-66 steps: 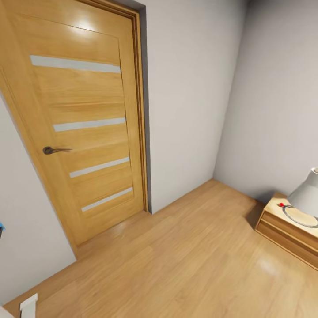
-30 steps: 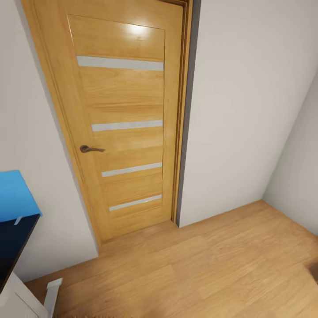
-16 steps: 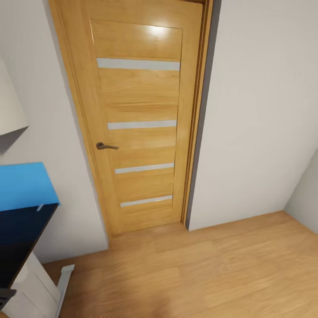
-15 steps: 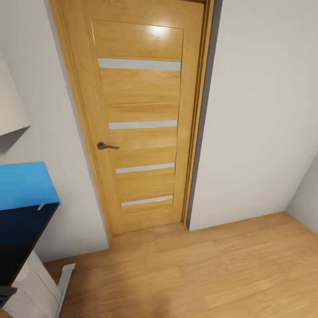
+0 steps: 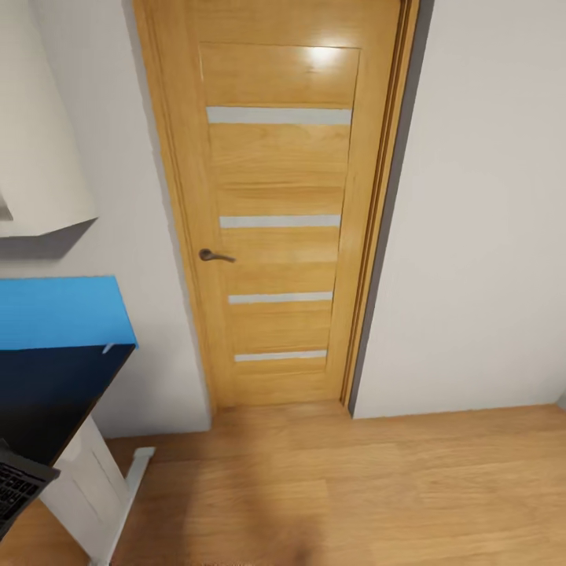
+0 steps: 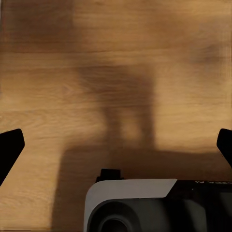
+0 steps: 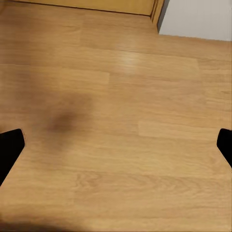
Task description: In the bedroom, organize the workspace by keeping the computer under the desk, ensuring the monitor is on the desk, placing the keyboard on the desk next to the monitor, placing the mouse on the desk next to the keyboard, moving the folder from the swivel chair onto the desk next to the mouse, stacking the notebook on top of the folder with the pen on top of the notebook, and positioning the swivel chair next to the desk.
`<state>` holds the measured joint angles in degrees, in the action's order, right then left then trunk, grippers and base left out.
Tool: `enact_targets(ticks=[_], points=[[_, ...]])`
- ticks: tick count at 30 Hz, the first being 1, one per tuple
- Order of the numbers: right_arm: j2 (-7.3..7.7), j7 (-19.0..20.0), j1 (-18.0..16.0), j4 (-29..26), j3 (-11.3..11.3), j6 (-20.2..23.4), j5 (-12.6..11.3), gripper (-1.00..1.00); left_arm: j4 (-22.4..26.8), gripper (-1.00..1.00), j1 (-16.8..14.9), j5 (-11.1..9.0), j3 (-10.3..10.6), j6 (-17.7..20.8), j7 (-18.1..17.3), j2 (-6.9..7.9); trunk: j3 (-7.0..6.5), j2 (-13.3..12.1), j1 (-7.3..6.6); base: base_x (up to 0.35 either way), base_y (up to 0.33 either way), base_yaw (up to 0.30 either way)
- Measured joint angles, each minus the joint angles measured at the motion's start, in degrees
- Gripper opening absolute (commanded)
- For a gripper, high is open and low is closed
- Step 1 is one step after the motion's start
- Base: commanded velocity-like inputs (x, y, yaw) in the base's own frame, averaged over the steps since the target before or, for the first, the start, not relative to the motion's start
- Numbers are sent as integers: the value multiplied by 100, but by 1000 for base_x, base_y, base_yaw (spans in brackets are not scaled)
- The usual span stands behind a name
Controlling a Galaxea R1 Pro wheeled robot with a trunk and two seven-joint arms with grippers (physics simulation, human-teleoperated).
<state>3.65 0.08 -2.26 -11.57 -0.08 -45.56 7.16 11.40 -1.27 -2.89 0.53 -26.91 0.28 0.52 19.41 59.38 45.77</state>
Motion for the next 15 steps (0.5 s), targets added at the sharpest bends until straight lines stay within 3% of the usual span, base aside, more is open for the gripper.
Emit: enact_targets(ticks=[7,9,10,15], points=[[-1,0,0,2,-12,0,-15,100,27,100,0,-75,-1,48,26,-27,107,239,131,0,-2,286],[-5,0,0,3,-17,0,-22,100,36,100,0,-234,-2,52,35,-27,143,319,175,0,0,286],[-8,0,0,4,-19,0,-24,100,43,100,0,-410,0,53,25,-26,161,359,197,0,0,286],[-1,-3,0,-13,-27,-7,-29,100,84,100,0,-699,4,50,20,-26,251,560,307,0,0,286]])
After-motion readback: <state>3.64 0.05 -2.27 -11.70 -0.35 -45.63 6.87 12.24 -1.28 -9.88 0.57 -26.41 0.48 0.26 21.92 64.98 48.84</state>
